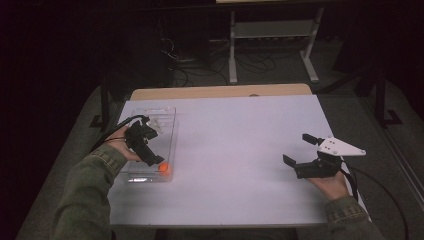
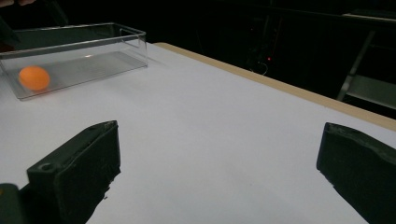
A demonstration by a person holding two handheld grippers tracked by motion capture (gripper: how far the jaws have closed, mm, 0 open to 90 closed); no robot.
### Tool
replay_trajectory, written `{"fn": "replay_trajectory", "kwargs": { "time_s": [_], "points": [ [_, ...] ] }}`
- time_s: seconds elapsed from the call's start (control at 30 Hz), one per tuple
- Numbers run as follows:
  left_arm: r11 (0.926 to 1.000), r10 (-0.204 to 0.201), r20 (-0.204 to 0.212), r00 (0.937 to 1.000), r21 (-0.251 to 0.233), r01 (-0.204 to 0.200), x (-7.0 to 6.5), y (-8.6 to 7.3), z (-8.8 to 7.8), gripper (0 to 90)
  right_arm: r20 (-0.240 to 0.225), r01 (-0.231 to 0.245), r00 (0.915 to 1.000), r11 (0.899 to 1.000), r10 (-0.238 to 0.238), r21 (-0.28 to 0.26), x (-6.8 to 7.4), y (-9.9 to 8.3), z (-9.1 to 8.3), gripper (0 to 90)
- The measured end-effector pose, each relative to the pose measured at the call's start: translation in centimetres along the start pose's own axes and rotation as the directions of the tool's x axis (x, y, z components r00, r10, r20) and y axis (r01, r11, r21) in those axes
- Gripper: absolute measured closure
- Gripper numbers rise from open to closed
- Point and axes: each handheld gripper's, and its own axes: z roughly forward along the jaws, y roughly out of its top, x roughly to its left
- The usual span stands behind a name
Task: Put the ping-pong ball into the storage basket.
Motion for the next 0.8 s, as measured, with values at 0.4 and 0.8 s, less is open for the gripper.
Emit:
{"fn": "replay_trajectory", "kwargs": {
  "time_s": [0.4,0.8],
  "points": [
    [0.9925,-0.032,-0.021,0.9993,-0.118,0.030,-0.3,-1.1,-1.2,0.0,-0.001,0.000,1.0000,1.000,0.000,0.002,0.1,0.0,0.1,0.0],
    [0.9623,-0.087,-0.050,0.9950,-0.263,0.071,-0.8,-2.5,-2.4,0.0,-0.002,-0.002,1.0000,1.000,0.002,0.002,0.1,0.0,0.1,0.0]
  ]
}}
